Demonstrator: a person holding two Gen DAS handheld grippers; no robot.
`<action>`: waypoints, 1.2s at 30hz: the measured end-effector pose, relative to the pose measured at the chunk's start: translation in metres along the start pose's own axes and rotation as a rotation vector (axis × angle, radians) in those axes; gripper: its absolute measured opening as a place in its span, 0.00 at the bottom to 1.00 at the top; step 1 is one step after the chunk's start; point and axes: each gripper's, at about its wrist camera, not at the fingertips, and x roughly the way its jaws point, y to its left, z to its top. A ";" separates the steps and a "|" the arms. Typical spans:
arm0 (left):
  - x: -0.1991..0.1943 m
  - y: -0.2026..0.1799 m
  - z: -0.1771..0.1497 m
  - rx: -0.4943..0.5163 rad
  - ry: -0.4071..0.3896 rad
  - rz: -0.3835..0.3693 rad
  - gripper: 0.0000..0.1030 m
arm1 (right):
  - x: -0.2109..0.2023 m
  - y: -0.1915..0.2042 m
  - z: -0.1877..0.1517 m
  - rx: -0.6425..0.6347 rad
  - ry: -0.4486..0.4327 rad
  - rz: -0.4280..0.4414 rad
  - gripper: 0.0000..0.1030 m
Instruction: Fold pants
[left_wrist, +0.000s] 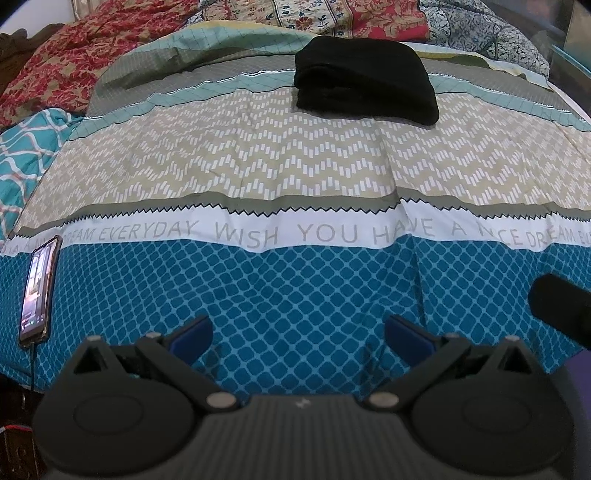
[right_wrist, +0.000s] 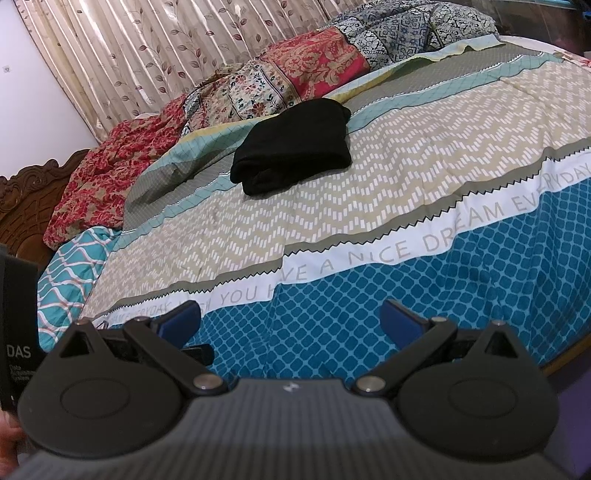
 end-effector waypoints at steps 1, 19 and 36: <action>0.000 0.000 0.000 0.001 -0.001 -0.002 1.00 | 0.000 0.000 0.000 0.000 0.000 0.000 1.00; 0.004 -0.003 0.000 0.037 0.020 0.028 1.00 | 0.000 0.000 0.000 -0.007 0.000 0.004 1.00; 0.011 -0.002 -0.002 0.038 0.046 0.031 1.00 | 0.000 -0.003 0.002 0.004 0.010 0.005 1.00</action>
